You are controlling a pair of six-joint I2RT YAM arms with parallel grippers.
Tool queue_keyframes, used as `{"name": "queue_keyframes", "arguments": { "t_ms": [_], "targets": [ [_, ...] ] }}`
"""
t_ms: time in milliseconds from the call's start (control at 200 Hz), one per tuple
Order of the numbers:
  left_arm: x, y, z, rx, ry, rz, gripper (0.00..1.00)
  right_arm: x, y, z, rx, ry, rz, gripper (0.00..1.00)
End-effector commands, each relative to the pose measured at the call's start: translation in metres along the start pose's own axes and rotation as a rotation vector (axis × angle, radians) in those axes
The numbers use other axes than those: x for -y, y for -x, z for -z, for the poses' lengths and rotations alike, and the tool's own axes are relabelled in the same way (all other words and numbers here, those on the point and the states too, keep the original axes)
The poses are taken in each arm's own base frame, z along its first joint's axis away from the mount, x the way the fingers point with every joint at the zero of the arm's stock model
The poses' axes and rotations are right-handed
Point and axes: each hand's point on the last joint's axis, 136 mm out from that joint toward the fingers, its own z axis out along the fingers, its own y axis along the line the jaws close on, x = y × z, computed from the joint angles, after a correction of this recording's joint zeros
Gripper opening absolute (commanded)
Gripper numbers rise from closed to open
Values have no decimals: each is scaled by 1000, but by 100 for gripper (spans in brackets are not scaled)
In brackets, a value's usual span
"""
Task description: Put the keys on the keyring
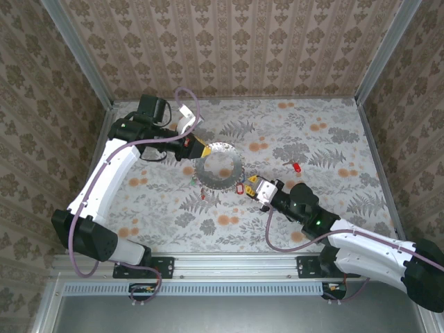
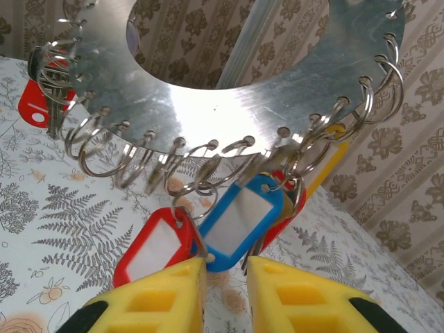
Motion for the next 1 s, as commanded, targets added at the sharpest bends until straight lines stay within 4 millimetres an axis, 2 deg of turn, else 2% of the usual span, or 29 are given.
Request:
{"name": "queue_keyframes", "arguments": {
  "t_ms": [0,345,595,720,995],
  "targets": [
    [4,9,7,45,-5,-95,0,0,-2,-2,-9,-3,28,25],
    [-20,10,8,58,12,-57,0,-5,1,-24,-3,34,1,22],
    [-27,11,12,67,35,-49,0,-11,17,-37,54,83,-44,18],
    [-30,12,12,70,46,-30,0,-13,24,-40,74,103,-65,16],
    [-28,11,14,83,50,-17,0,-12,22,-39,62,91,-78,17]
  ]
}}
